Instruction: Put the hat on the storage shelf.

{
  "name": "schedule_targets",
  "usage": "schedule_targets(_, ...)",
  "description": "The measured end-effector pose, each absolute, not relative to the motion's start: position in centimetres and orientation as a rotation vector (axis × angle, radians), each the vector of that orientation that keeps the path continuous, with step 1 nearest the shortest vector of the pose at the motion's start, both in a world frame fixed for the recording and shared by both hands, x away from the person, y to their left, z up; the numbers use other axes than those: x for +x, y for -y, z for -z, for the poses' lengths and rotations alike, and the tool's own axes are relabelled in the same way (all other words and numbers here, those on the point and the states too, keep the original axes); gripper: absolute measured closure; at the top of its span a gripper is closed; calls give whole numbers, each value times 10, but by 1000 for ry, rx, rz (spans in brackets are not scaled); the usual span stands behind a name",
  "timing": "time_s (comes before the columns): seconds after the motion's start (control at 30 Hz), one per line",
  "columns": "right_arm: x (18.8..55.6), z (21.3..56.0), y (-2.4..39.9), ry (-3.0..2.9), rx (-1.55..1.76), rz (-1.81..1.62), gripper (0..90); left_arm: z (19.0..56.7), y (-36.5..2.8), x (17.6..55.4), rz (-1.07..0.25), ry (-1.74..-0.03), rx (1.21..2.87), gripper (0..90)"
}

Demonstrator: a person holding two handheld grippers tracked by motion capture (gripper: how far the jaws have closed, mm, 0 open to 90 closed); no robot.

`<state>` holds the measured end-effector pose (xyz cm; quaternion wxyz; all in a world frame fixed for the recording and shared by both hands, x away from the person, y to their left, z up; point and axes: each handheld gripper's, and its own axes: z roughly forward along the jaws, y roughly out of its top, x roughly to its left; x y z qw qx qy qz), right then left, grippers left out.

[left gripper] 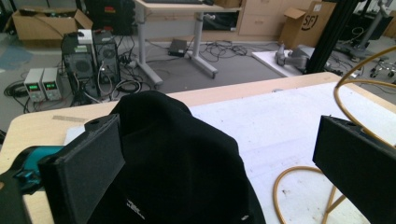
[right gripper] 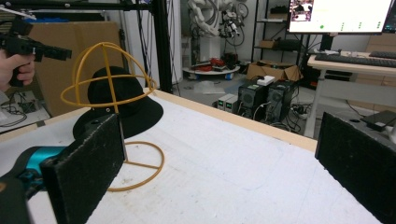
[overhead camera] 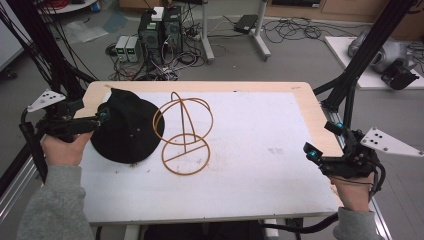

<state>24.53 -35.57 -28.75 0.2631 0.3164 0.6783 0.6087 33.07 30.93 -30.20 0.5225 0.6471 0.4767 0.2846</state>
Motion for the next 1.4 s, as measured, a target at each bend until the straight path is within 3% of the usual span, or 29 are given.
schedule_targets(0.43,245,289,363,-1824,881,-1643,8,308,-307,355,-652,-1203,1552,24)
schedule_targets(1.23,242,291,372,-1816,909,-1634,8,310,-307,401,-561,-1128,1636,38)
schedule_targets(1.4,243,293,373,-1829,917,-1625,8,314,-310,407,-548,-1152,1632,83)
